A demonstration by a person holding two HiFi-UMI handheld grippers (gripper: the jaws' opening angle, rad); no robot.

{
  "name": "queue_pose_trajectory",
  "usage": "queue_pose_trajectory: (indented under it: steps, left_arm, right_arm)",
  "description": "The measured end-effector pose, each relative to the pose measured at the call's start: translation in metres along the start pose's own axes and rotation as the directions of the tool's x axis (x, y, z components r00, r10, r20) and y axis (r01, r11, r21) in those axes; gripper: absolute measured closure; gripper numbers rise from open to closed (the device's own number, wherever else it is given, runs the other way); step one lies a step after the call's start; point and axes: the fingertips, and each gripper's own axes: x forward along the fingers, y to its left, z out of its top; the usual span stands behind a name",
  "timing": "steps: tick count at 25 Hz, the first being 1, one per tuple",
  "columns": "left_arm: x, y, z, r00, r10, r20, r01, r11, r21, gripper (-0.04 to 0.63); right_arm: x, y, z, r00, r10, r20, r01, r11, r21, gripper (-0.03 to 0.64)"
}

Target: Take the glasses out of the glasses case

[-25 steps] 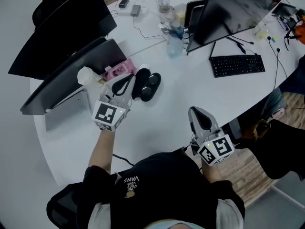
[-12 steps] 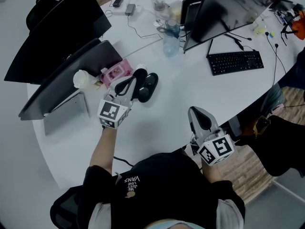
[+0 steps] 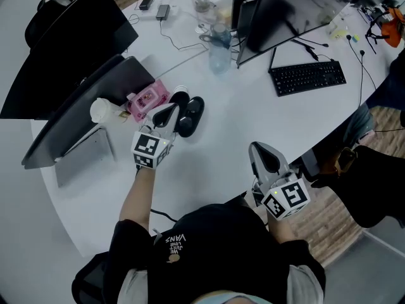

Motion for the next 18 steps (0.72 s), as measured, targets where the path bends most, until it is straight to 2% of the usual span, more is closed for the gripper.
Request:
queue_pose_trajectory:
  steps: [14,18]
  left_arm:
    - [0.023,0.001,-0.046,0.993,-0.022,-0.115,0.018,0.999,-0.037,0.594]
    - [0.028,0.002,-0.059,0.99,-0.03,-0.137,0.021,0.997,-0.068,0.594]
  right_arm:
    - [-0.002,-0.009,-0.007,0.999,-0.042,-0.017,0.042,0.999,0.017,0.617]
    - [-0.003,-0.012,-0.009,0.999,-0.051,-0.019,0.051,0.998,0.021,0.617]
